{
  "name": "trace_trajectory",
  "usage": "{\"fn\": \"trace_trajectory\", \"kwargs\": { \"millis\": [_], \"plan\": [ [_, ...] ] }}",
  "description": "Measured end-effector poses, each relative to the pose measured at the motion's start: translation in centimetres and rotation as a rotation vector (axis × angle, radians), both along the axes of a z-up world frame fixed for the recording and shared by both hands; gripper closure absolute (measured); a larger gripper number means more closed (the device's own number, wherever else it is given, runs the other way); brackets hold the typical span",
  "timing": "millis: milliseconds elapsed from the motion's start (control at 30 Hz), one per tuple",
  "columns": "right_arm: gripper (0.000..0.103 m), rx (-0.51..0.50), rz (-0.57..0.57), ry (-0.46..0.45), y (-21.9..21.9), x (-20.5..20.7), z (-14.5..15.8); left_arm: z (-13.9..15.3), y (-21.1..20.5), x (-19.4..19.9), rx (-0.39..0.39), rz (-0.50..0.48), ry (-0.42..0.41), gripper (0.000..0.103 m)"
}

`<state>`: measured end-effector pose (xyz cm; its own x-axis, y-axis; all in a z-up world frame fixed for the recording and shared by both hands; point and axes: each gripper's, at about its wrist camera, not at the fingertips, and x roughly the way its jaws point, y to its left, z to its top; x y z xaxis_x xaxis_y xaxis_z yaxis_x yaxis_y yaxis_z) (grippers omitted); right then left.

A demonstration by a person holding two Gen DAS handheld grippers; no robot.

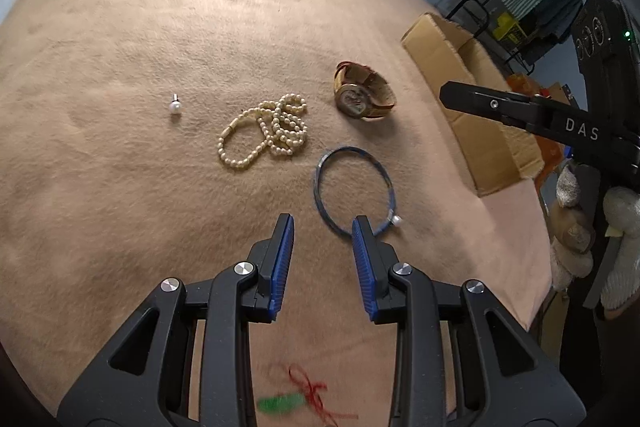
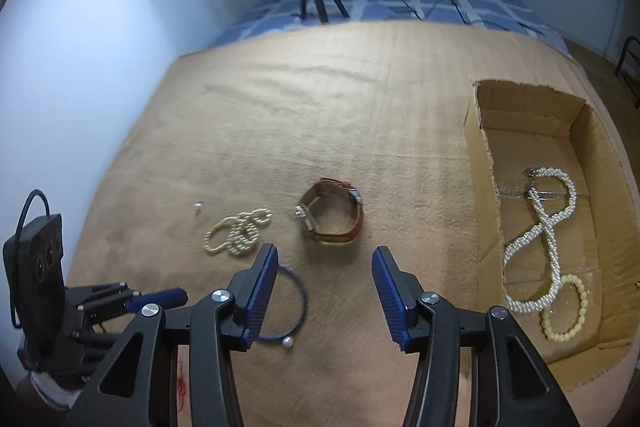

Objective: Organize jewelry
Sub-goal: 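Move both tools back toward the blue bangle and brown watch, then grasp the blue bangle with the left tool while the right tool grasps the brown watch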

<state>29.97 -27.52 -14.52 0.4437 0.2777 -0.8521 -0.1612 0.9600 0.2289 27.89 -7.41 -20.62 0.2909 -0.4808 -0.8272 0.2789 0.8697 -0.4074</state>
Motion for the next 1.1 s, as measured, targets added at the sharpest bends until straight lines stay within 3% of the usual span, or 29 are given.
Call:
{"fn": "trace_trajectory", "kwargs": {
  "millis": [200,467,600,733,1000,1100],
  "plan": [
    [0.052,-0.012,-0.021,0.033,-0.2,1.9,-1.7,-1.9,-2.0,1.8,0.066,-0.029,0.014,0.073],
    [0.052,-0.006,-0.049,0.06,-1.1,3.7,-3.2,-2.2,-4.5,2.6,0.167,-0.075,-0.047,0.073],
    [0.052,0.008,-0.058,0.075,-1.2,4.6,-3.9,-2.3,-5.8,2.1,0.233,-0.089,-0.1,0.083],
    [0.052,0.017,-0.066,0.093,-1.0,5.4,-4.9,-2.5,-6.1,2.2,0.229,-0.073,-0.118,0.097],
    [0.052,-0.006,-0.079,0.125,-0.1,6.7,-6.8,-2.6,-4.9,2.1,0.182,-0.046,-0.124,0.101],
    [0.062,-0.033,-0.086,0.12,0.1,6.9,-7.1,-2.4,-4.1,1.8,0.17,-0.038,-0.127,0.101]
  ]
}}
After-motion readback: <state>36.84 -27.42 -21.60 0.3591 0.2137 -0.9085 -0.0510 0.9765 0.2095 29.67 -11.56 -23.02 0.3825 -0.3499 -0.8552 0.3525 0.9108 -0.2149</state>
